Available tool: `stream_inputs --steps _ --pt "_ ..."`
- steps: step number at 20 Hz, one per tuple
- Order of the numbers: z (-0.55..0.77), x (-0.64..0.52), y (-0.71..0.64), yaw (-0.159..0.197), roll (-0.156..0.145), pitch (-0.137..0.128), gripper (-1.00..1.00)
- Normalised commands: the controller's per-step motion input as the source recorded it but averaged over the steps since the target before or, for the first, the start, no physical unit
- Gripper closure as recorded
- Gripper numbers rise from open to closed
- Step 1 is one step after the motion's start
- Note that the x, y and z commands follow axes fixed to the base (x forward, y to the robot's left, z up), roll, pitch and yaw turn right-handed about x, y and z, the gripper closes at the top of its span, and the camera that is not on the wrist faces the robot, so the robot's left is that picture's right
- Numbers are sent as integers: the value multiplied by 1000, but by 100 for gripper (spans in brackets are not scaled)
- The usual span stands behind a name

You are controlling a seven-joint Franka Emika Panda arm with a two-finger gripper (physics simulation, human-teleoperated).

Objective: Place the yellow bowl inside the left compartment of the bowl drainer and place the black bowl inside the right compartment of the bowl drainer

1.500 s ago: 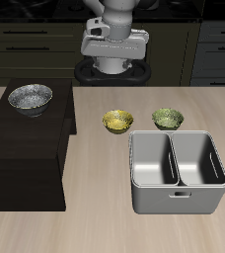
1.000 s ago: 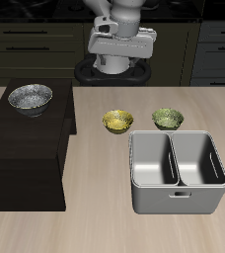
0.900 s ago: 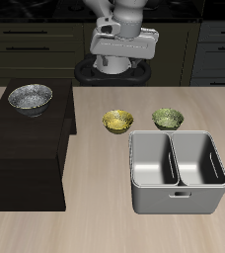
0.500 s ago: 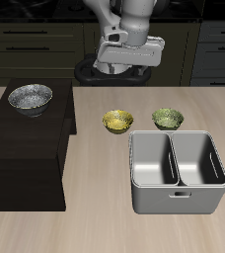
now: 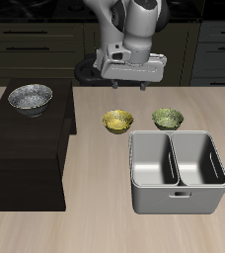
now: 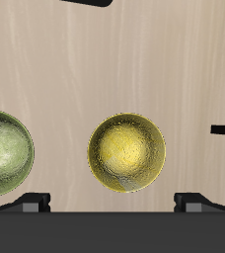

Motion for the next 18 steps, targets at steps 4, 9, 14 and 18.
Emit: stream_inputs --steps 4,9,14,18 --pt "-334 63 40 -23 -13 30 -100" --pt "-276 31 24 -2 -1 31 -100" --pt "-230 36 -11 -3 -17 16 -100" --pt "-177 28 6 -9 -3 27 -100"
